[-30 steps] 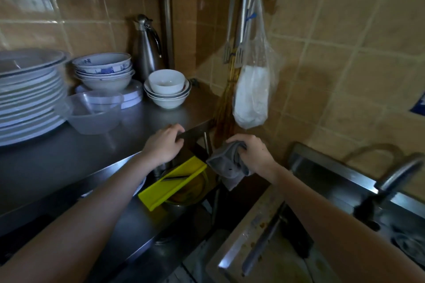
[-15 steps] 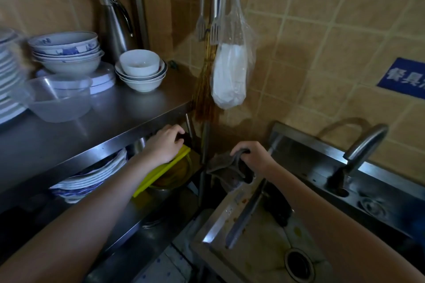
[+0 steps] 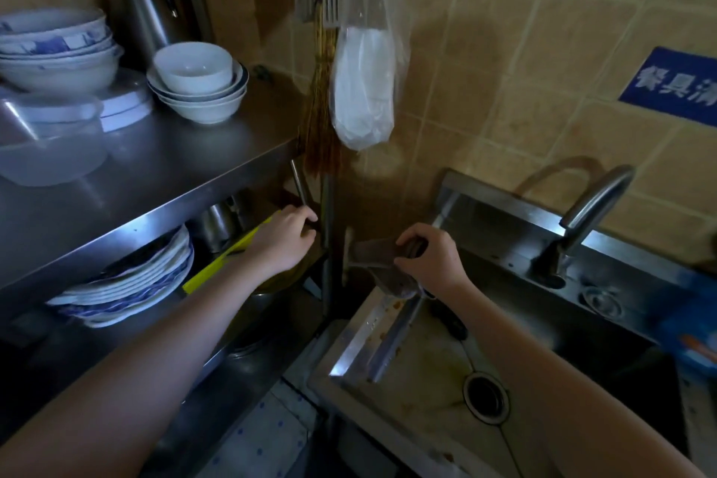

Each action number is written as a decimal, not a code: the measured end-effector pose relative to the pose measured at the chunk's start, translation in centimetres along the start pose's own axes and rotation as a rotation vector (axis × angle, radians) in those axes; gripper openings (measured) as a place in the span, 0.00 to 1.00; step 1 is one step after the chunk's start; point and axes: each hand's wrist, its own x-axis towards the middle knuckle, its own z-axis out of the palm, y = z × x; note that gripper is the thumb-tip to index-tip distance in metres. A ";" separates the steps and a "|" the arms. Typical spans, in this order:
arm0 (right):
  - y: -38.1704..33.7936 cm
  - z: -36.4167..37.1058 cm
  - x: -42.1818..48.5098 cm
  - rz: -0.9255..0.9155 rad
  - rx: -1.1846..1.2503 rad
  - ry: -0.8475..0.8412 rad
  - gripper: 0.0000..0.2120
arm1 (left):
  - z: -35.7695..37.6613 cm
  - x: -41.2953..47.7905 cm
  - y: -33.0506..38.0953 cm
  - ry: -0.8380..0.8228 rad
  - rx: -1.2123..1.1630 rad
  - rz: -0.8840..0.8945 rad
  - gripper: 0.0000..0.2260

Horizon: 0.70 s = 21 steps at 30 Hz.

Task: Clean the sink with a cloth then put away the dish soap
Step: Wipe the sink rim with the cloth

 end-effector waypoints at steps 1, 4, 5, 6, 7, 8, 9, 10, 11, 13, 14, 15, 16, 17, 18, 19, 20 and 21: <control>0.2 0.1 -0.3 0.009 0.017 0.004 0.14 | 0.5 -0.2 -0.1 -0.005 -0.006 0.000 0.11; 1.0 0.5 -1.2 0.044 0.052 -0.012 0.20 | 1.9 -0.9 -0.5 -0.027 -0.013 0.001 0.11; 1.2 0.7 -1.6 0.049 0.059 -0.016 0.21 | 2.4 -1.2 -0.6 -0.035 -0.009 -0.003 0.11; 1.5 0.8 -2.0 0.056 0.071 -0.016 0.21 | 3.0 -1.5 -0.7 -0.040 -0.008 -0.010 0.11; 1.8 0.9 -2.3 0.071 0.084 -0.015 0.21 | 3.5 -1.8 -0.8 -0.044 -0.010 -0.016 0.11; 2.1 1.1 -2.7 0.090 0.090 -0.015 0.20 | 4.0 -2.2 -0.9 -0.049 -0.015 -0.017 0.11; 2.4 1.3 -3.1 0.108 0.088 -0.019 0.19 | 4.5 -2.6 -1.0 -0.058 -0.024 -0.015 0.11; 2.7 1.6 -3.5 0.121 0.084 -0.025 0.19 | 5.1 -3.1 -1.2 -0.072 -0.034 -0.014 0.11; 2.9 1.9 -3.8 0.131 0.079 -0.028 0.19 | 5.6 -3.6 -1.3 -0.086 -0.045 -0.016 0.11; 3.6 2.4 -4.5 0.153 0.074 -0.029 0.18 | 6.7 -4.8 -1.6 -0.110 -0.066 -0.018 0.11; 3.9 2.6 -4.8 0.169 0.069 -0.027 0.17 | 7.3 -5.5 -1.7 -0.117 -0.076 -0.018 0.11; 4.3 2.8 -5.1 0.183 0.062 -0.024 0.16 | 8.0 -6.2 -1.8 -0.127 -0.089 -0.019 0.11; 4.6 3.0 -5.3 0.195 0.056 -0.024 0.16 | 8.7 -7.0 -1.9 -0.146 -0.104 -0.020 0.11; 5.0 3.2 -5.6 0.206 0.053 -0.026 0.16 | 9.5 -7.7 -2.0 -0.172 -0.119 -0.025 0.11; 5.2 3.4 -5.8 0.217 0.053 -0.028 0.16 | 10.3 -8.5 -2.1 -0.200 -0.128 -0.036 0.11; 5.5 3.6 -6.0 0.227 0.054 -0.025 0.16 | 11.1 -9.2 -2.2 -0.227 -0.129 -0.053 0.12; 5.7 3.7 -6.2 0.236 0.053 -0.017 0.16 | 11.8 -9.8 -2.4 -0.253 -0.122 -0.072 0.12; 5.9 3.8 -6.3 0.245 0.052 -0.007 0.16 | 12.5 -10.4 -2.5 -0.276 -0.114 -0.094 0.13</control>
